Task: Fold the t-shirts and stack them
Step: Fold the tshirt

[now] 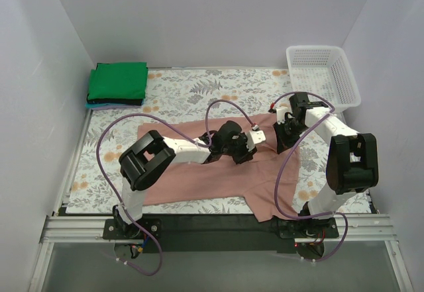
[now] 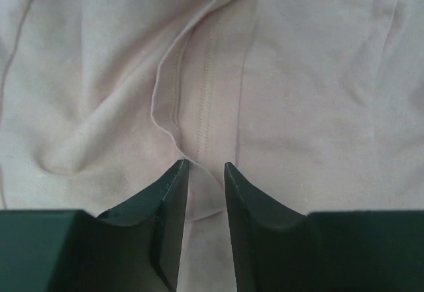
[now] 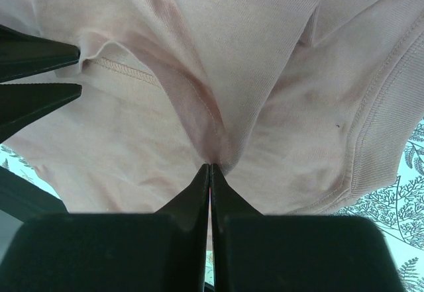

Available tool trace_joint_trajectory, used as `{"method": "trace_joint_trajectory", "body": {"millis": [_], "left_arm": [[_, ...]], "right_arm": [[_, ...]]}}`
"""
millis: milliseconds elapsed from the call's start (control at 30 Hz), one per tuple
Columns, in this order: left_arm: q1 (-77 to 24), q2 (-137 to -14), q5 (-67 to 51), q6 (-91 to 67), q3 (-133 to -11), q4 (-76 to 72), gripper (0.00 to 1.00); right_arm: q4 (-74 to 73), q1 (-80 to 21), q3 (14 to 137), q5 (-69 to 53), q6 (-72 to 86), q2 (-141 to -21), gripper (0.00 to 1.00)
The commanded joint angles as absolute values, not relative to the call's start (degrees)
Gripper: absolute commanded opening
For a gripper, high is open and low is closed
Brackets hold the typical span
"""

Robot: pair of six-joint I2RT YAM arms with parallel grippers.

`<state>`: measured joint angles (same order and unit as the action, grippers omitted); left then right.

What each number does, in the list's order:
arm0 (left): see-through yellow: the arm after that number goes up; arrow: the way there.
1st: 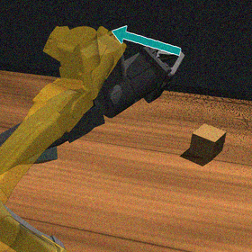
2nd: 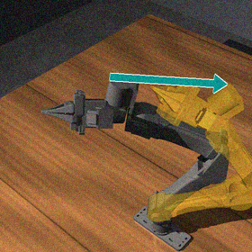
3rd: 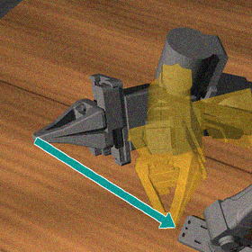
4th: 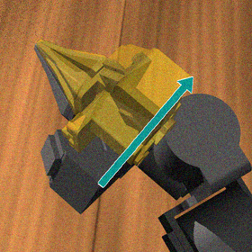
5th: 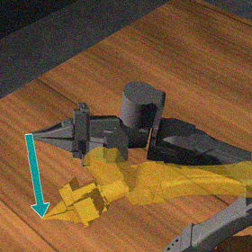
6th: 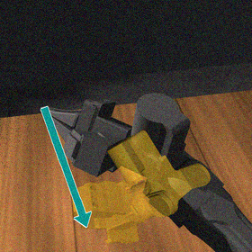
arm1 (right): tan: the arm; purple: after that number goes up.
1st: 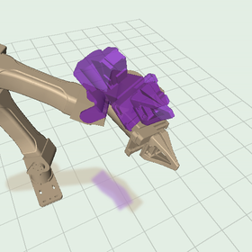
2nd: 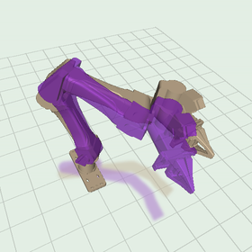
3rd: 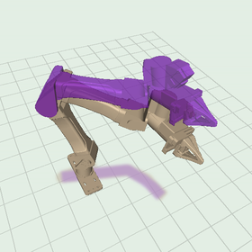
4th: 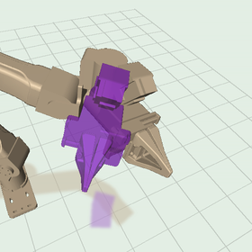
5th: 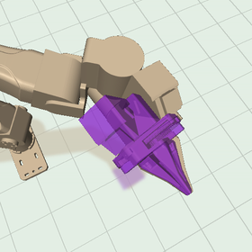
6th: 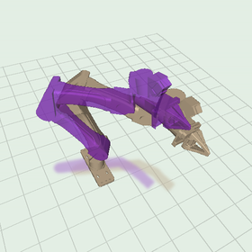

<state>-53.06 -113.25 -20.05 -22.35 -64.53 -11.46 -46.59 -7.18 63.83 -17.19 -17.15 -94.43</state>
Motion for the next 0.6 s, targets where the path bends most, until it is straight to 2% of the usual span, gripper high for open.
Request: {"method": "trace_joint_trajectory", "body": {"millis": [0, 400, 433, 467, 500, 567], "left_arm": [[-53.3, -112.5, -17.6, -23.4, -67.2, -11.4, 0.29], [-54.3, -116.5, -15.3, -21.4, -69.0, -10.3, 0.27], [-54.3, -116.5, -14.8, -21.4, -69.1, -10.2, 0.24], [-54.3, -116.4, -14.2, -21.4, -68.9, -10.3, 0.14], [-54.3, -115.8, -14.1, -21.3, -68.9, -10.3, 0.08], [-54.3, -113.7, -14.2, -21.3, -68.5, -10.5, 0.01]], "right_arm": [[-47.6, -6.9, 64.6, -18.7, -17.8, -93.6, 0.01], [-47.7, -6.8, 64.6, -19.2, -17.9, -93.8, 0.01], [-47.7, -6.8, 64.6, -19.1, -17.8, -93.9, 0.01], [-47.8, -6.7, 64.8, -19.0, -17.8, -93.9, 0.01], [-47.8, -6.6, 64.9, -19.1, -17.8, -93.7, 0.01], [-48.1, -6.6, 65.1, -19.6, -17.8, -93.5, 0.01]]}}
